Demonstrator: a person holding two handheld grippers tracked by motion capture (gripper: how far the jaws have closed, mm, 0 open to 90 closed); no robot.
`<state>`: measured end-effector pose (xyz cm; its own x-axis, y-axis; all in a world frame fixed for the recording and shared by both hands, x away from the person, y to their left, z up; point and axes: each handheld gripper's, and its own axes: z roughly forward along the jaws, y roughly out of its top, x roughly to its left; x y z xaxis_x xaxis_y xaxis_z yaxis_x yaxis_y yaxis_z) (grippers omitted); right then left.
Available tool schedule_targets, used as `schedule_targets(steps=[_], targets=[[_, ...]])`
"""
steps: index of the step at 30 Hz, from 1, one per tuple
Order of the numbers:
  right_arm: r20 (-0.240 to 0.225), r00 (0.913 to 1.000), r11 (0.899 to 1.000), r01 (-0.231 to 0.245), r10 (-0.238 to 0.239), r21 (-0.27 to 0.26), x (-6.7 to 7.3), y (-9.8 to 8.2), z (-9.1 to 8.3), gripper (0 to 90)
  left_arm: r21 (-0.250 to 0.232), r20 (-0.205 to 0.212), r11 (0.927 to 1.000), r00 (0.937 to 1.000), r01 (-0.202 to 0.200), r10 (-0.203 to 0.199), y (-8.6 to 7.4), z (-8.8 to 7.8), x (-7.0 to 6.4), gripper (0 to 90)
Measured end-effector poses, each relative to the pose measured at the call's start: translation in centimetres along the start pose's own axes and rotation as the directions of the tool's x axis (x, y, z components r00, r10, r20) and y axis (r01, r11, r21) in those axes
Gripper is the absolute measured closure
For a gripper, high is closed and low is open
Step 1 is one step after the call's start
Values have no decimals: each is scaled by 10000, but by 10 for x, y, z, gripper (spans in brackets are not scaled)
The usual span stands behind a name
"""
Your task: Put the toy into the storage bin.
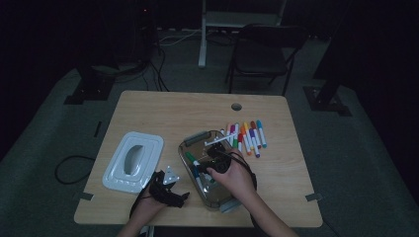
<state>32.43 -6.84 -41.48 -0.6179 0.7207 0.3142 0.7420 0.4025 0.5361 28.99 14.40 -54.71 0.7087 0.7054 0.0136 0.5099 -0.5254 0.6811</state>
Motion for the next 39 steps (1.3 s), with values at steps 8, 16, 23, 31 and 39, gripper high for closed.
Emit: schedule_targets(steps=[8,16,23,31,39], targets=[[164,9998,9905,101,-124,1374,1,6,22,766,33,17,10000,10000,-38,38,0,0,0,5],[-83,9999,9668,-73,97,2556,-5,10,41,766,17,10,10000,10000,-35,35,0,0,0,5],[72,10000,9535,-7,-16,3015,-7,10,54,765,13,4,10000,10000,-26,26,0,0,0,5],[14,9999,9273,-142,147,3740,-11,5,71,760,13,10,10000,10000,-33,33,0,0,0,5],[184,9990,9429,327,-411,3316,-10,4,65,703,13,14,10000,10000,-29,29,0,0,0,5]])
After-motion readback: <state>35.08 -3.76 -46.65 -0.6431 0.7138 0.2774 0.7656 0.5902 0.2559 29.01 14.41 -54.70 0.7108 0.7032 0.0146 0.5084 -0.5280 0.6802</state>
